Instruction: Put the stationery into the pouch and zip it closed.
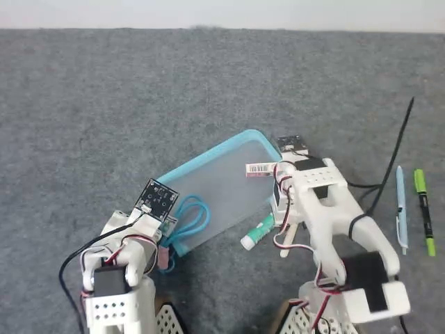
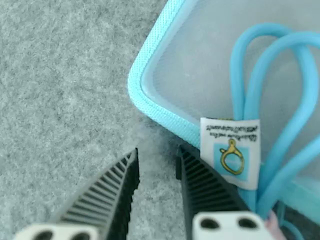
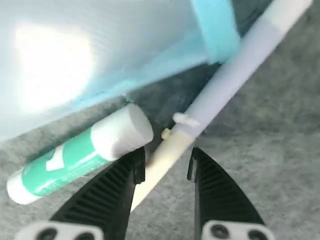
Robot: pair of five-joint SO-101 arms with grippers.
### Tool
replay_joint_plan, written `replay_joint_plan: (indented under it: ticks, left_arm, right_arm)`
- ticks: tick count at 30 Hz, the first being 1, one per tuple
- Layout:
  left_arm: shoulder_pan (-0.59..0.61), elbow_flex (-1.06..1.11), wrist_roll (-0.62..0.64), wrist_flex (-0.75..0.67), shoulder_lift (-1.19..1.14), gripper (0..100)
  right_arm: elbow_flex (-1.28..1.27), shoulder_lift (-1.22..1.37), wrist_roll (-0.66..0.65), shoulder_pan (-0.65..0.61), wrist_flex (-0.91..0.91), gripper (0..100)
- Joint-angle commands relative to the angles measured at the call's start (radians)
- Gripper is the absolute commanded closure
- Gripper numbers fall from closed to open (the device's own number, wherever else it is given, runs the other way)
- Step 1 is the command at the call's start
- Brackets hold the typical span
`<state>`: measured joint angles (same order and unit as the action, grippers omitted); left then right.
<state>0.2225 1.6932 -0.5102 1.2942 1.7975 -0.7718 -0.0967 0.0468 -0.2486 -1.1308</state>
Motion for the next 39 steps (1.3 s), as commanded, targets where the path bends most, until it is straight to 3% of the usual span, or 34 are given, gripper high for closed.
replay_joint_plan:
  ticks: [1,5,7,11,21,27,39]
  left_arm:
    - [0.008,-0.007,-0.006,-0.003,0.025,89]
    - [0.008,-0.007,-0.006,-0.003,0.025,89]
    - [0.008,-0.007,-0.006,-0.003,0.025,89]
    - [0.008,-0.007,-0.006,-0.003,0.025,89]
    - [0.008,-0.007,-0.006,-0.003,0.025,89]
    - [0.008,-0.007,-0.006,-0.003,0.025,89]
    - [0.008,-0.007,-0.006,-0.003,0.025,89]
  right_arm:
    - [0.012,0.019,0.018,0.033,0.024,85.5]
    - [0.014,0.027,-0.011,0.159,0.022,93.4]
    - [0.040,0.025,-0.126,0.231,0.015,99.7]
    - [0.084,0.025,-0.377,0.392,0.013,99.1]
    - [0.330,0.035,-0.608,0.777,-0.064,99.1]
    - [0.350,0.038,-0.710,0.831,-0.045,99.1]
    - [0.347,0.038,-0.715,0.832,-0.019,98.7]
